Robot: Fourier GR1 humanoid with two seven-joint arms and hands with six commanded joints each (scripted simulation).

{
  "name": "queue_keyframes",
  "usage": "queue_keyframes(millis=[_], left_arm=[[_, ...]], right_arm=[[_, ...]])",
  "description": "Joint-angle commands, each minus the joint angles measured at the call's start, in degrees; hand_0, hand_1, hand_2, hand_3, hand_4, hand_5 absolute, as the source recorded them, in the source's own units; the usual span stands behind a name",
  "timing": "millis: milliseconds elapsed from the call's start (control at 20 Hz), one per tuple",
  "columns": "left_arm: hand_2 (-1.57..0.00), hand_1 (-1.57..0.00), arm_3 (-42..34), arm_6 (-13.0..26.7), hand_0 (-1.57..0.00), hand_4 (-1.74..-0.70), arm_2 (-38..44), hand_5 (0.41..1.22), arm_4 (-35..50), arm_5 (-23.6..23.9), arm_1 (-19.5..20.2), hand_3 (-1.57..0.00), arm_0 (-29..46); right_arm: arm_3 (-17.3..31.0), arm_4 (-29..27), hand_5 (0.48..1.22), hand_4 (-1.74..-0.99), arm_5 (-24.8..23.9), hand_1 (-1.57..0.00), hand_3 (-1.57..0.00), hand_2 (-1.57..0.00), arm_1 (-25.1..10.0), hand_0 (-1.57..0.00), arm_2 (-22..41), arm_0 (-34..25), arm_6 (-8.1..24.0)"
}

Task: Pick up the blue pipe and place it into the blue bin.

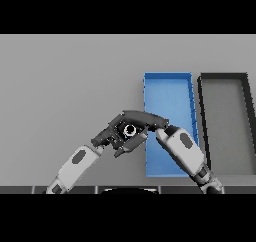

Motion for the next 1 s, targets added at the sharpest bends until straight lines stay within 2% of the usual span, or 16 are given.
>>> queue_keyframes(millis=[0, 100, 150, 200, 300, 400, 450, 500, 550, 650, 750, 800, 950], left_arm=[[-1.2, -1.21, -0.3, 0.6, -1.22, -1.69, 0.1, 1.203, 0.4, -0.1, -0.6, -0.52, 0.4], [-1.33, -1.34, -0.3, 0.2, -1.35, -1.71, 1.4, 1.209, 2.3, -1.1, -1.1, -0.53, 0.6], [-1.38, -1.39, 0.2, 0.6, -1.39, -1.71, 1.7, 1.212, 2.1, -1.4, -1.3, -0.55, -0.1], [-1.42, -1.42, 0.3, 0.0, -1.43, -1.72, 1.4, 1.214, 1.6, -1.4, -0.9, -0.59, 0.5], [-1.47, -1.45, -0.2, -0.2, -1.48, -1.73, 1.2, 1.216, 0.9, -1.3, -0.3, -0.55, 0.3], [-1.51, -1.42, 0.9, -1.1, -1.51, -1.73, 0.9, 1.218, 0.5, -1.4, 0.1, -0.51, -0.3], [-1.52, -1.36, 1.4, -2.2, -1.5, -1.73, 1.0, 1.219, 0.0, -1.7, 0.6, -0.51, -0.7], [-1.35, -1.22, 1.3, -3.2, -1.43, -1.64, 0.6, 1.219, -0.4, -2.0, 0.7, -0.53, -0.5], [-1.24, -1.19, 1.5, -3.1, -1.41, -1.54, 0.6, 1.219, -0.9, -2.4, 0.9, -0.52, -1.1], [-0.82, -0.8, 1.2, -0.8, -0.98, -1.34, 0.2, 1.22, -1.6, -3.7, 0.6, -0.33, -1.1], [-0.52, -0.51, 0.7, -0.6, -0.63, -1.18, 0.9, 1.213, -1.8, -6.8, 1.8, -0.21, -1.2], [-0.42, -0.41, 0.6, 0.0, -0.5, -1.11, 1.2, 1.184, -2.4, -7.5, 1.7, -0.17, -1.3], [-0.21, -0.21, 0.8, -2.2, -0.26, -0.95, 1.7, 0.964, -6.0, -7.1, 1.1, -0.09, -0.9]], right_arm=[[0.4, 0.0, 0.706, -1.492, -0.6, -1.22, -1.1, -1.22, 0.0, -1.21, -0.1, 0.5, -1.4], [-0.2, 0.7, 0.891, -1.464, -2.4, -1.35, -1.27, -1.35, 0.9, -1.34, 0.4, 0.7, -3.0], [-0.8, 2.0, 0.957, -1.458, -2.5, -1.39, -1.33, -1.39, 0.1, -1.39, 0.5, 1.1, -4.4], [-1.0, 3.5, 1.01, -1.456, -2.1, -1.43, -1.38, -1.43, -0.1, -1.42, 0.7, 1.2, -4.4], [-1.8, 5.3, 1.086, -1.465, -1.2, -1.48, -1.45, -1.48, -0.5, -1.48, 0.7, 2.3, -8.4], [-1.5, 4.9, 1.135, -1.471, -1.4, -1.51, -1.49, -1.51, -0.1, -1.51, 0.9, 2.5, -7.1], [-1.5, 3.9, 1.152, -1.473, -1.1, -1.52, -1.51, -1.52, 0.4, -1.52, 1.2, 2.8, -6.1], [-1.6, 2.9, 1.166, -1.474, -1.0, -1.53, -1.52, -1.53, 0.5, -1.53, 0.8, 2.9, -5.6], [-1.4, 2.7, 1.177, -1.477, -1.1, -1.54, -1.53, -1.54, 0.8, -1.54, 0.6, 2.6, -5.1], [-1.4, 4.1, 1.193, -1.48, -0.6, -1.55, -1.54, -1.55, 1.3, -1.55, 1.1, 3.1, -6.0], [-1.7, 3.9, 1.203, -1.481, -0.7, -1.56, -1.55, -1.56, 1.7, -1.56, 0.7, 2.6, -4.3], [-2.6, 3.6, 1.206, -1.482, -0.6, -1.56, -1.56, -1.56, 1.7, -1.56, 0.8, 3.4, -3.9], [-2.6, 3.8, 1.214, -1.484, -0.8, -1.57, -1.56, -1.57, 3.0, -1.57, 0.1, 3.2, -3.5]])
